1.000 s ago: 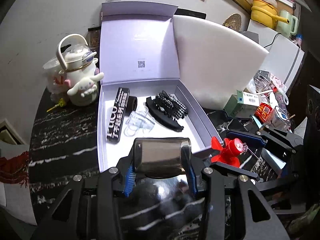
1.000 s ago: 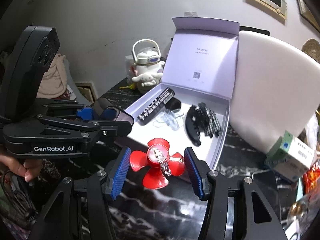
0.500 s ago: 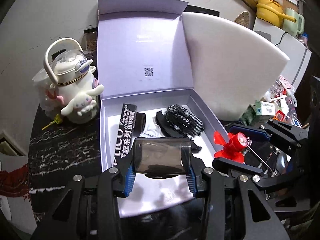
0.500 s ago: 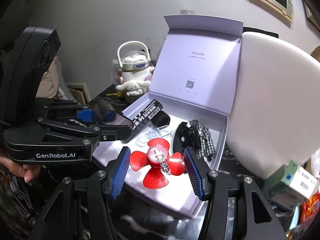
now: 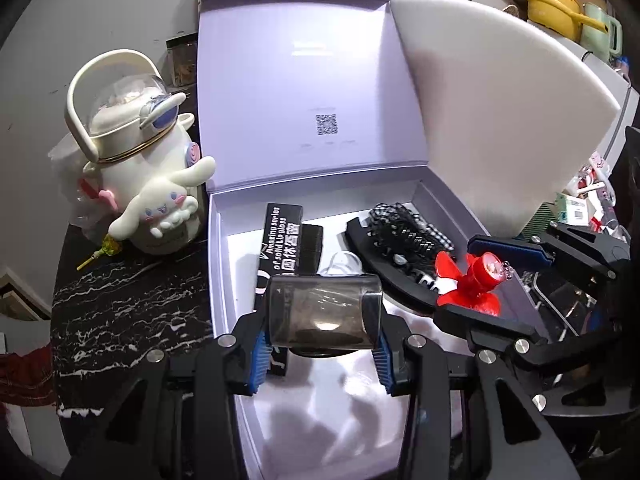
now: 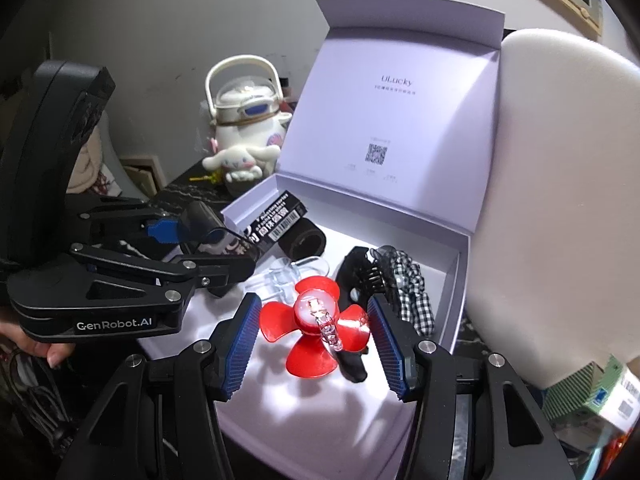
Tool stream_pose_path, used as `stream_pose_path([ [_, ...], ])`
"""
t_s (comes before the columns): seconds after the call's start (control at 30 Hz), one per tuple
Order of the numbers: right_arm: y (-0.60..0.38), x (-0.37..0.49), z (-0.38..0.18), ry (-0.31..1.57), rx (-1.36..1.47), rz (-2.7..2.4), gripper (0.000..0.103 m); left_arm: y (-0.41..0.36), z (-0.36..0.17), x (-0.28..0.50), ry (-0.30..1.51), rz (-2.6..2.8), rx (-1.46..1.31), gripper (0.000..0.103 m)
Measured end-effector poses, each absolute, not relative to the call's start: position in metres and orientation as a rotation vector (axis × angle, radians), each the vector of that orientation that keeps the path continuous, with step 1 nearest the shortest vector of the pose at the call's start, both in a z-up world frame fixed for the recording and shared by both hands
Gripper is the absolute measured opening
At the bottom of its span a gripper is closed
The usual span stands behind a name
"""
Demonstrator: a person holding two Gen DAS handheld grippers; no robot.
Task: Organize rigid objects
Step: 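Lower the fan into the box and open the right gripper while the left gripper releases the cup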
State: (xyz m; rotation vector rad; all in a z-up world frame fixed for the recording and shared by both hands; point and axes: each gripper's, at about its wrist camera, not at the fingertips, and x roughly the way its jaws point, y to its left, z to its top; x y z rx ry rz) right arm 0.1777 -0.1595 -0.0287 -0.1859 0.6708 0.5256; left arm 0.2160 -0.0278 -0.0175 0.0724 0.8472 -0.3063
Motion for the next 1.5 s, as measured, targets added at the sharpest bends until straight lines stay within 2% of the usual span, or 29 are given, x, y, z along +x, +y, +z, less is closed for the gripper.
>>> stream_pose_path([
  [1.5,-0.161,0.187,-0.067,0.798,-0.231,0.478,0.055,-0.068,-0.071,0.232,0.997,-0.264,0.222,0.042],
])
